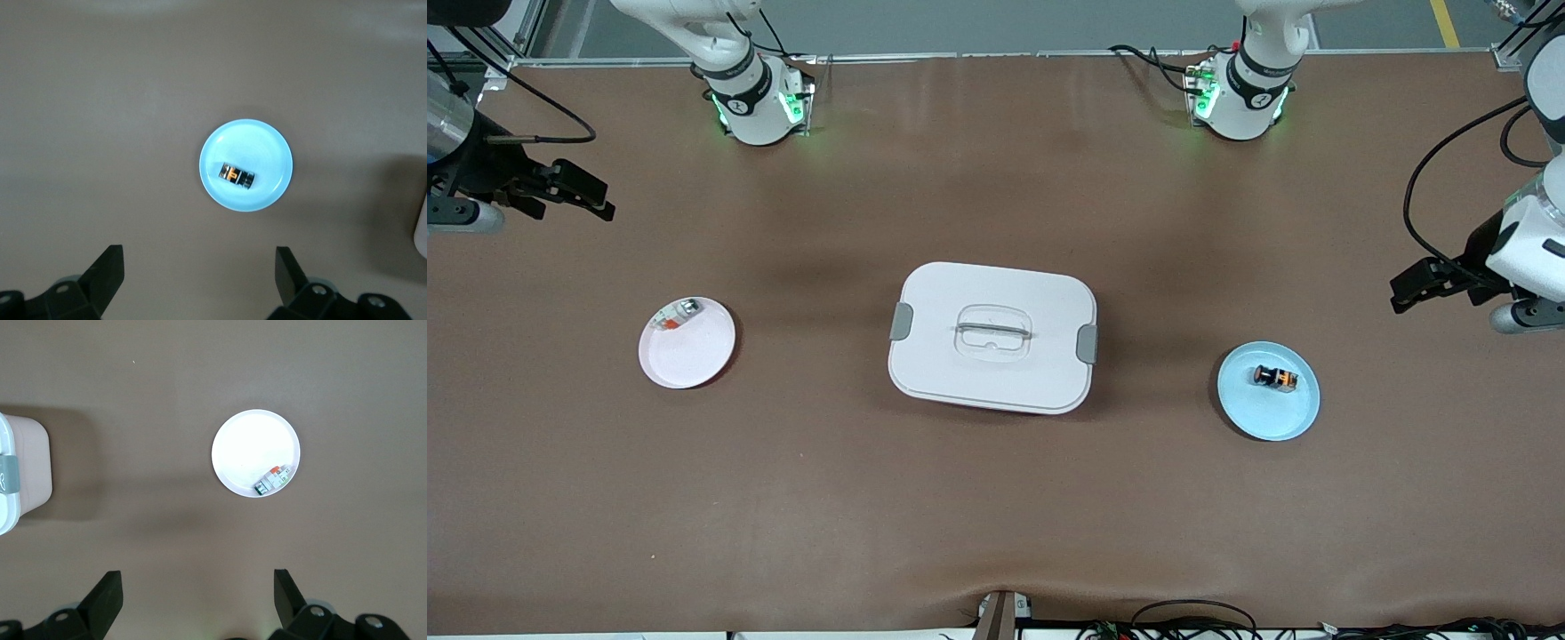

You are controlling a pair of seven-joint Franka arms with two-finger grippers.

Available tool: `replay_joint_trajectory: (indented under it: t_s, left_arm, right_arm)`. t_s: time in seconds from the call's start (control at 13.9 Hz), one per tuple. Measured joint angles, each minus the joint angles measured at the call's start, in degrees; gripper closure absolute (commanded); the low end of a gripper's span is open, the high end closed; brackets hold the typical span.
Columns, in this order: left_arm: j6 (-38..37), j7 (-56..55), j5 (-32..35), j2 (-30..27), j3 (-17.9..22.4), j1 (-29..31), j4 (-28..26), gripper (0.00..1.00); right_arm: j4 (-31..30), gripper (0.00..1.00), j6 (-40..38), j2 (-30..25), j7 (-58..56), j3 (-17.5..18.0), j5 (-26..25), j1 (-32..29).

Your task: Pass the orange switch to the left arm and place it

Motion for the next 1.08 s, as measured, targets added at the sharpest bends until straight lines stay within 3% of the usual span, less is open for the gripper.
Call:
replay_joint_trajectory:
  t_s: [0.29, 1.08]
  left_arm:
    - [-0.4, 0.0, 0.0, -0.1, 4.2, -5.1, 0.0, 0.00]
    - [-4.0, 0.0, -0.1, -5.1, 5.7, -6.9, 0.2, 0.00]
  right_arm:
    - [0.0, 0.00, -0.1, -0.3, 0.3, 0.0, 0.0, 0.0]
    - [0.0, 0.00, -2.3, -0.4, 0.3, 0.0, 0.0, 0.0]
